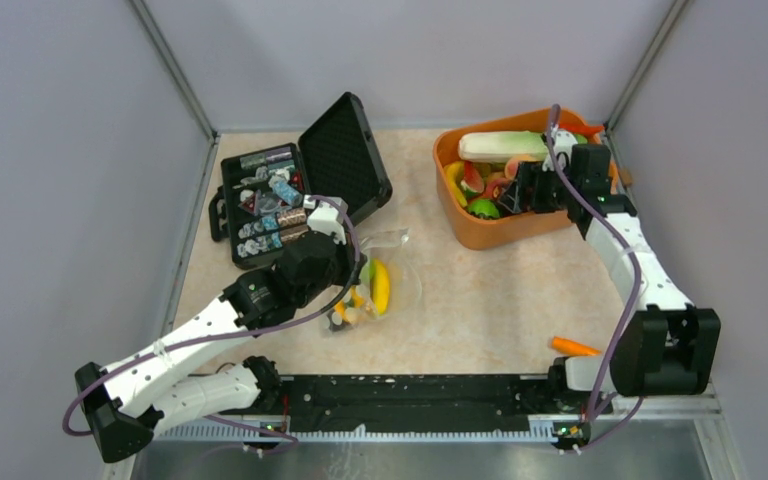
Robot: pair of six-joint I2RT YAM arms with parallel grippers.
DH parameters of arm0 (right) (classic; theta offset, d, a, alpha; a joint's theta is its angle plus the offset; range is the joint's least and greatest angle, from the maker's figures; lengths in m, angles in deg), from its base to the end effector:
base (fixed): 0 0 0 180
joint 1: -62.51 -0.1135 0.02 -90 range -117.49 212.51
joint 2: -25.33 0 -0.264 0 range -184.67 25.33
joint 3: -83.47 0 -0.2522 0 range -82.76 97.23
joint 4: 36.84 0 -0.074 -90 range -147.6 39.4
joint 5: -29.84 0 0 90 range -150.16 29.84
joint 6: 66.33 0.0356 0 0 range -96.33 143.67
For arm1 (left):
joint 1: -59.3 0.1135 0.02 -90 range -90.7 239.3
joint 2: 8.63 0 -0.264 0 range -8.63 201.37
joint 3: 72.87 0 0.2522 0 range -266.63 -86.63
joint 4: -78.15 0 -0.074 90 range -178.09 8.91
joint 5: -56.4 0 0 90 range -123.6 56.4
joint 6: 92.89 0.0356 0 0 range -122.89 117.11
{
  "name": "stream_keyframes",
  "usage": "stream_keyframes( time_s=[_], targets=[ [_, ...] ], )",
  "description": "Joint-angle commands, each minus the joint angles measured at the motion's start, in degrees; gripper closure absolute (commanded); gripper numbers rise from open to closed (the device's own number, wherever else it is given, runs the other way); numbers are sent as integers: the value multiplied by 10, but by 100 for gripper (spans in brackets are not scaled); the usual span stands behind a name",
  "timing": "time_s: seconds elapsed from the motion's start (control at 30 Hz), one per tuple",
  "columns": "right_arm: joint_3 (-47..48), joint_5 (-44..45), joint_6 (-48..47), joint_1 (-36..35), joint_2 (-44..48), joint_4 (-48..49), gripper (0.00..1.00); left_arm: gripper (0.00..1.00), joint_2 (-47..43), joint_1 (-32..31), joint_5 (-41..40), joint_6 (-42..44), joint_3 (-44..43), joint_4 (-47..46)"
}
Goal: Place the food in the zip-top bag and seal the zipper
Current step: Pick up the fake fruit from the bin.
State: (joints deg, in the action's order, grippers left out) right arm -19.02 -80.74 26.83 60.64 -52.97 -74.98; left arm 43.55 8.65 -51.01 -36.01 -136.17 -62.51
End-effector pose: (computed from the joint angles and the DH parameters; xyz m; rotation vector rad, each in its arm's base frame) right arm 0.3016 0.0224 0.3011 -0.1682 2.2308 0.4510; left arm 0.1355 -0.1485 0.3196 0.1289 2.0885 -0.5948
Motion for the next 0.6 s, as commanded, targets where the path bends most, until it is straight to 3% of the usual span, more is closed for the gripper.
stream_keyframes(
  time_s=[0.0, 0.33, 0.57],
  targets=[
    [-26, -51, 57, -4, 87, 104, 51, 100, 1, 0, -4, -6, -3, -21],
    [-94, -218, 139, -18, 199, 234, 54, 100, 8, 0, 5, -5, -7, -27],
    [-145, -282, 134, -99, 242, 258, 55, 100, 12, 0, 9, -7, -8, -28]
  ],
)
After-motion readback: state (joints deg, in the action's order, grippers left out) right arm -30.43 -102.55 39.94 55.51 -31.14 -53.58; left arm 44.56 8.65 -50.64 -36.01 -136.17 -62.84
